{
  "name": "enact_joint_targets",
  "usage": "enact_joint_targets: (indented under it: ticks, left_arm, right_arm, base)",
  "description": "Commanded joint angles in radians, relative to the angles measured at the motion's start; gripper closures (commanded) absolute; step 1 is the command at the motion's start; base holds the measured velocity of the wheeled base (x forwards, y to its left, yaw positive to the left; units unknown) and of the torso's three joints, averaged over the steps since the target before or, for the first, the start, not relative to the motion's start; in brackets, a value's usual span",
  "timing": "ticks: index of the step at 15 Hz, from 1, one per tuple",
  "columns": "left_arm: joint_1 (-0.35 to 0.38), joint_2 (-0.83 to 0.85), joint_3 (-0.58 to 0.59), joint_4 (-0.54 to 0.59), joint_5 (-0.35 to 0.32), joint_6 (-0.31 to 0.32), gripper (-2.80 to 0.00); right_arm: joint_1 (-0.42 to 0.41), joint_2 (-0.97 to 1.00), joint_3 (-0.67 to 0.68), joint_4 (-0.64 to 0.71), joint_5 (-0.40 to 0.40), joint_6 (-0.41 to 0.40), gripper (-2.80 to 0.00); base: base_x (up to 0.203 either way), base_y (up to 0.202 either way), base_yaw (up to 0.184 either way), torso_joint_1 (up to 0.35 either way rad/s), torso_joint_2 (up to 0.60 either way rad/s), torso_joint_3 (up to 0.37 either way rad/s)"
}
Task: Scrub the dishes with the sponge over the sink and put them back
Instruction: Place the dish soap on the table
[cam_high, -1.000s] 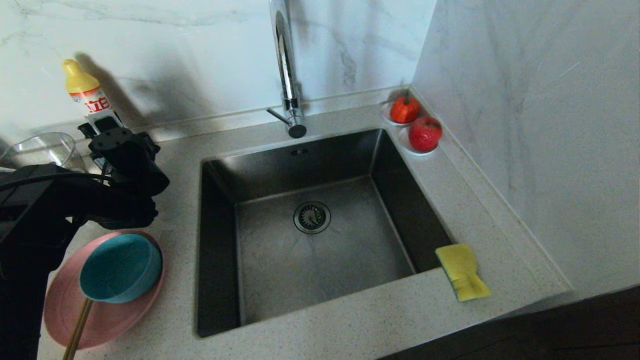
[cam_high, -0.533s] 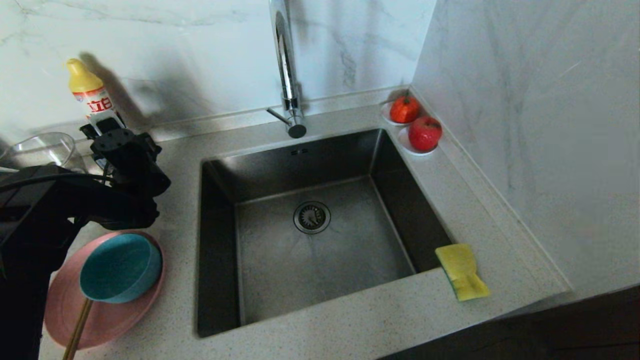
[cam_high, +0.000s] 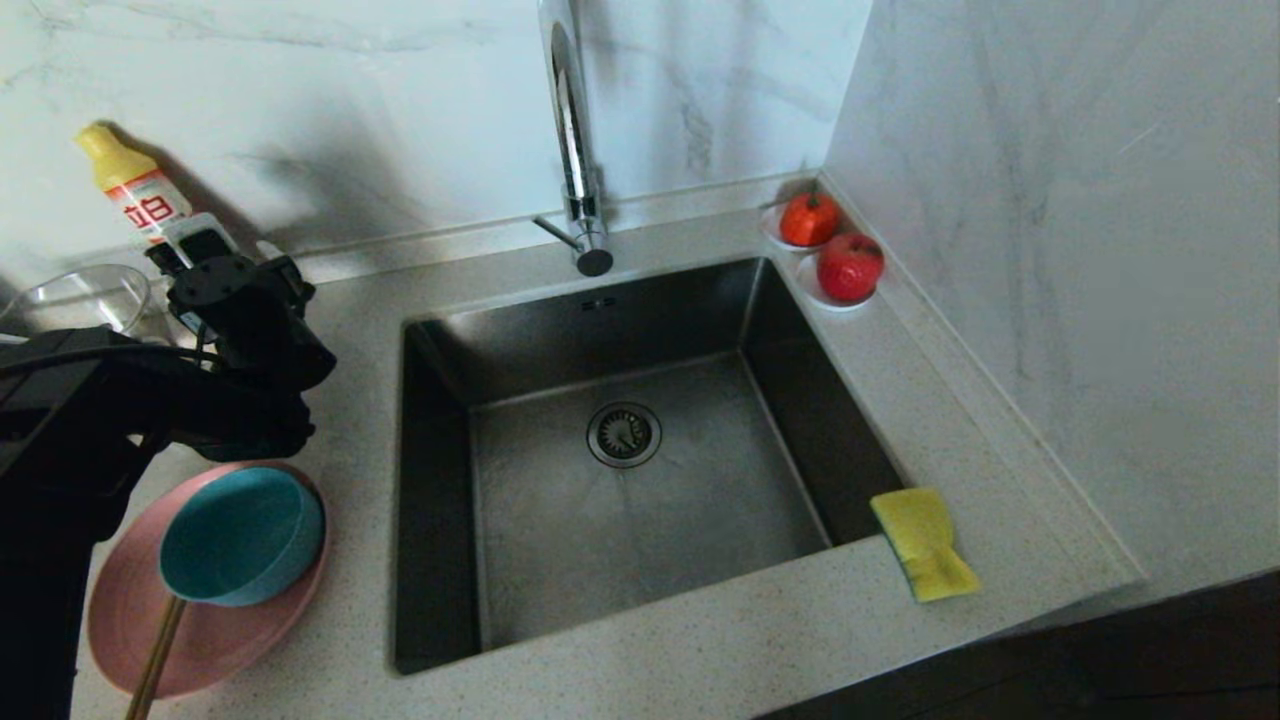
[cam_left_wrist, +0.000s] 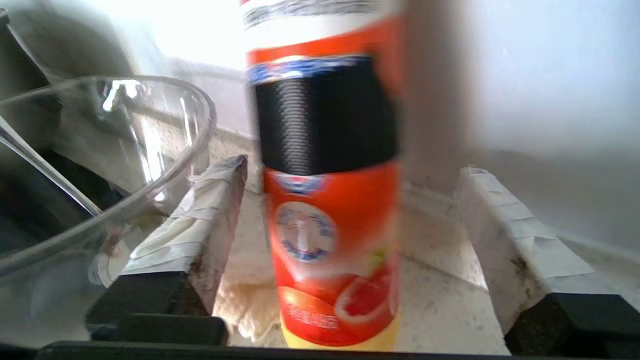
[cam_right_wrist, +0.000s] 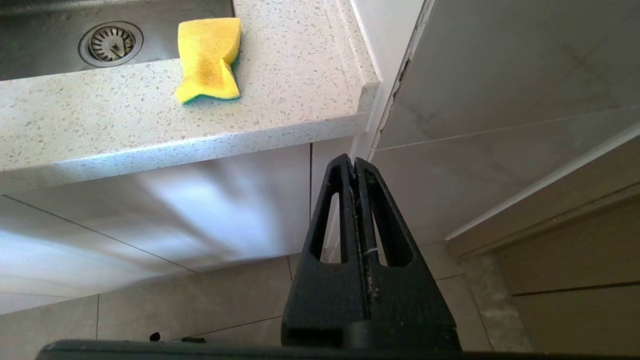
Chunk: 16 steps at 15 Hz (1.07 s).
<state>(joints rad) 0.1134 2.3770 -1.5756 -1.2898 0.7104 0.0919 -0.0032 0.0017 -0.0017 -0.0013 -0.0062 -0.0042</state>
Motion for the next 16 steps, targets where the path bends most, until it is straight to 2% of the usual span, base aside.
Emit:
enact_joint_targets:
  ticks: [1, 13, 16]
  left_arm:
    - [0.001, 0.006, -0.01, -0.009, 0.004, 0.0, -2.8]
    - [0.0, -0.006, -0.003, -0.004, -0.002, -0.008, -2.8]
    - [-0.002, -0.073, 0.026, 0.06, 0.002, -0.048, -2.8]
  right_arm:
    - [0.0, 0.0, 0.0, 0.0, 0.0, 0.0, 0.0]
    - [0.0, 0.001, 0.0, 0.0, 0.0, 0.0, 0.0]
    - [0.0, 0.0, 0.0, 0.0, 0.0, 0.0, 0.0]
  base:
    - [0.0, 0.0, 0.0, 0.0, 0.0, 0.0]
    - [0.0, 0.0, 0.0, 0.0, 0.0, 0.0]
    - [0.0, 0.0, 0.0, 0.0, 0.0, 0.0]
